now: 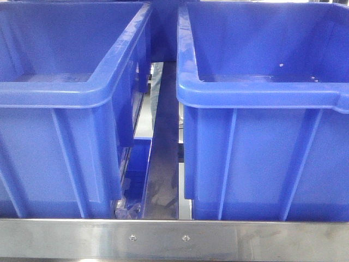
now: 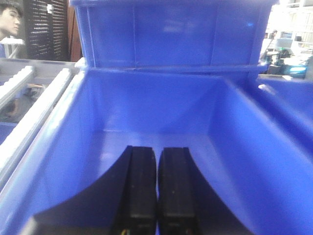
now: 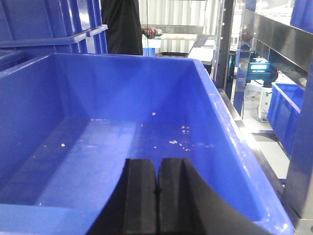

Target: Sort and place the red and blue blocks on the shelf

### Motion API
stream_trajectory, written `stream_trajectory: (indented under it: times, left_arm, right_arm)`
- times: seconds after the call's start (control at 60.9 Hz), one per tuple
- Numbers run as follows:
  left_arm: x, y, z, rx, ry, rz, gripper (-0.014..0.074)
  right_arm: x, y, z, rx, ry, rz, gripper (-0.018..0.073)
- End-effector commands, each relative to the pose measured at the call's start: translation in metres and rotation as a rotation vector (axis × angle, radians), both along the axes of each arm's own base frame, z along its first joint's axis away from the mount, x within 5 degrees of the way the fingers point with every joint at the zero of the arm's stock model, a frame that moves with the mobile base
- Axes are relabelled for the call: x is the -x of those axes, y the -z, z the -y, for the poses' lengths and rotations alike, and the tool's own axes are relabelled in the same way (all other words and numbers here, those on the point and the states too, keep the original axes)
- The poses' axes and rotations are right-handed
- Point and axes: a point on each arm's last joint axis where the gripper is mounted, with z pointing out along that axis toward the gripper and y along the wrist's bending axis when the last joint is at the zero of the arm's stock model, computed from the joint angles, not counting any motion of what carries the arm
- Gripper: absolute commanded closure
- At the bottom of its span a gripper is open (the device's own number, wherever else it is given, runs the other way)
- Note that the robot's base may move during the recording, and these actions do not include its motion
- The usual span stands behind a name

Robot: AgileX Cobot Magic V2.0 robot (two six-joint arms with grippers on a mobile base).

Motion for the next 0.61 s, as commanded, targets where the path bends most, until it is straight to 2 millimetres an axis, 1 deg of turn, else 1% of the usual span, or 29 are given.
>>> stream_trajectory:
  times: [0.0,0.066,0.23,0.427,0.476,0.591]
  left_arm:
    - [0.001,-0.003,-0.002,-0.004,-0.025,0.125,0.0472]
    - [0.001,0.007,-0.003,-0.014,-0.039,0.121,0.0472]
    - [0.004,0.033,-0.004,0.023,-0.049,0.125,0.0472]
    - [0.007,0.059,-0.005,0.025,-0.055,0.148,0.0472]
    - [0.008,0.063,-0.005,0.026,-0.053,0.143,0.0472]
    - [0.010,0.063,-0.005,0.024,-0.051,0.146,0.0472]
  right_arm:
    - [0.005,-0.015,0.001,0.005,0.009,0.119,0.0507]
    - [0.005,-0.015,0.001,0.005,0.008,0.119,0.0507]
    - [0.005,-0.015,0.001,0.005,0.008,0.119,0.0507]
    - [0.005,-0.015,0.001,0.005,0.008,0.119,0.0507]
    - [0.005,-0.015,0.001,0.005,0.008,0.119,0.0507]
    - [0.005,-0.015,0.001,0.005,0.008,0.119,0.0507]
